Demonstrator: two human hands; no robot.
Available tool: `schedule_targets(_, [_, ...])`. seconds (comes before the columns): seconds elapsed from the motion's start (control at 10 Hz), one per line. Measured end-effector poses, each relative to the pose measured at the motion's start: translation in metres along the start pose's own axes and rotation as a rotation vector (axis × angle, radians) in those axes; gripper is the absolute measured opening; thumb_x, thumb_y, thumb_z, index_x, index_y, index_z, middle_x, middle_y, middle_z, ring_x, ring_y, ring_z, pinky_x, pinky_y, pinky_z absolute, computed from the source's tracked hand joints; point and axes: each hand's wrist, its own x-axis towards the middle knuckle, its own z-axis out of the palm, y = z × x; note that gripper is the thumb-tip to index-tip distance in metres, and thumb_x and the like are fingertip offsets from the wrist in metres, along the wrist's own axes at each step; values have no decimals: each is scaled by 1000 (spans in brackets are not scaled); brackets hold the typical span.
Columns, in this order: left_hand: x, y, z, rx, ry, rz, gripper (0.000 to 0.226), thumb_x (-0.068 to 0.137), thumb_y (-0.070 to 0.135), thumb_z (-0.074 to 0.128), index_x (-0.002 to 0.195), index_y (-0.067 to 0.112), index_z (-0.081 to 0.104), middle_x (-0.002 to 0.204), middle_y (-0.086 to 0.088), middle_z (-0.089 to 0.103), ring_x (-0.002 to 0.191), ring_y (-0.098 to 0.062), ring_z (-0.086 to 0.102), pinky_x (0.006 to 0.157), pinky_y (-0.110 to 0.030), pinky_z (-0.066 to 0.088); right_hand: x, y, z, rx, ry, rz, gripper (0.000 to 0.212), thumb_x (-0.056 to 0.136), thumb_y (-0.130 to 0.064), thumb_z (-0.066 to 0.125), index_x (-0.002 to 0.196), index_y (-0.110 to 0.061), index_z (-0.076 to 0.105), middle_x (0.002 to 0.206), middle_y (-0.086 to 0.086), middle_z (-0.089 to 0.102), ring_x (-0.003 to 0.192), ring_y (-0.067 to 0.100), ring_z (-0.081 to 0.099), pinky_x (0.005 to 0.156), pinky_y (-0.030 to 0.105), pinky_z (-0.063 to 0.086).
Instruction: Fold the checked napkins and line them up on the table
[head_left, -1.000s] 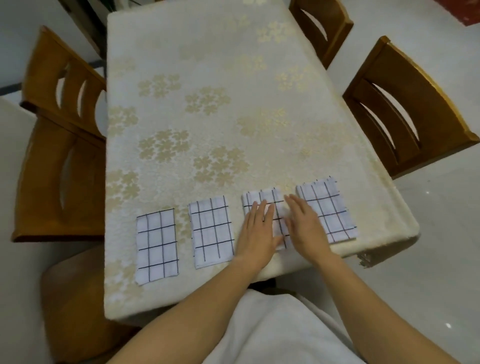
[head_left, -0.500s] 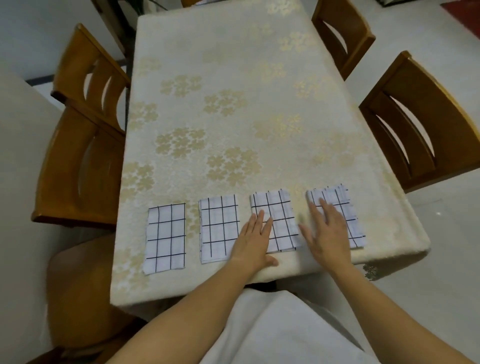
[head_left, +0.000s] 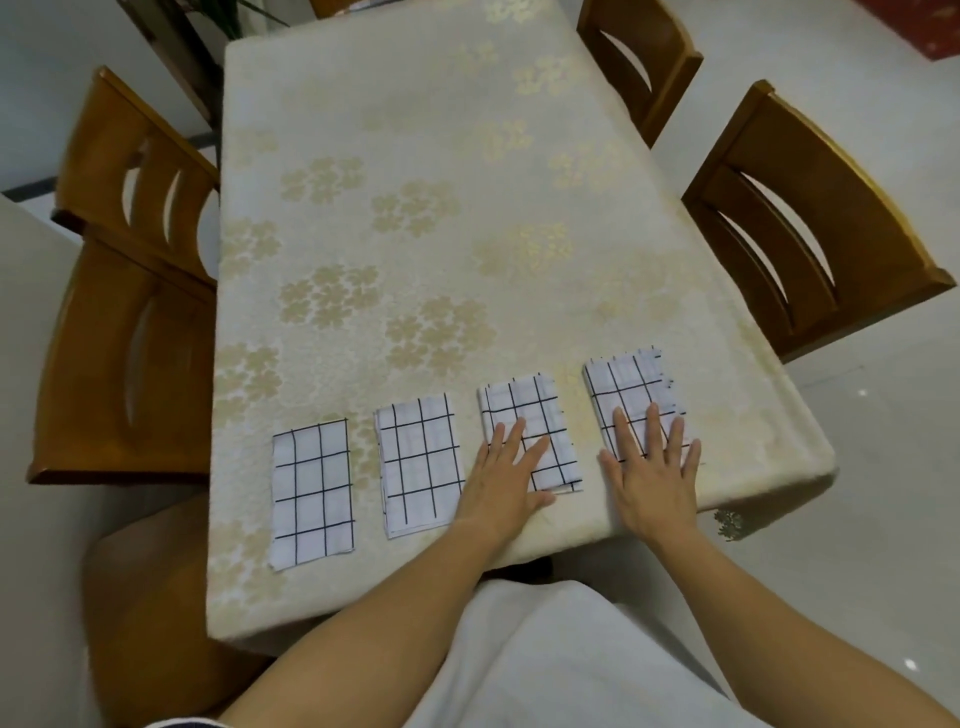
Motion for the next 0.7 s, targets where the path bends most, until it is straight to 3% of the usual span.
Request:
schedule_targets(0.3, [6,-3,-2,105,33,14,83,98,68,46,164,38,6,170,5,-19,156,-24,-23,127,-47,-11,7,0,-7,10,35,-14,63,99,-62,-1,154,-42,-23,164,5,-28,152,36,-19,123,54,-10])
schedule_targets(0.5, [8,-4,-1,55,17,-14,73,104,54,46,164,39,7,171,5,-17,157,-22,-18,126,-40,-8,10,6,-2,1,11,-6,61,99,-59,-4,154,-41,-23,165,5,-27,151,33,-24,123,53,-10])
schedule_targets(0.7, [5,0,-8,76,35,2,74,104,55,45,164,37,5,171,4,-16,158,-23,-17,127,-42,-7,10,4,-7,1,25,-11,59,104,-56,3,154,-40,-24,165,4,-28,151,32,-25,124,53,-9])
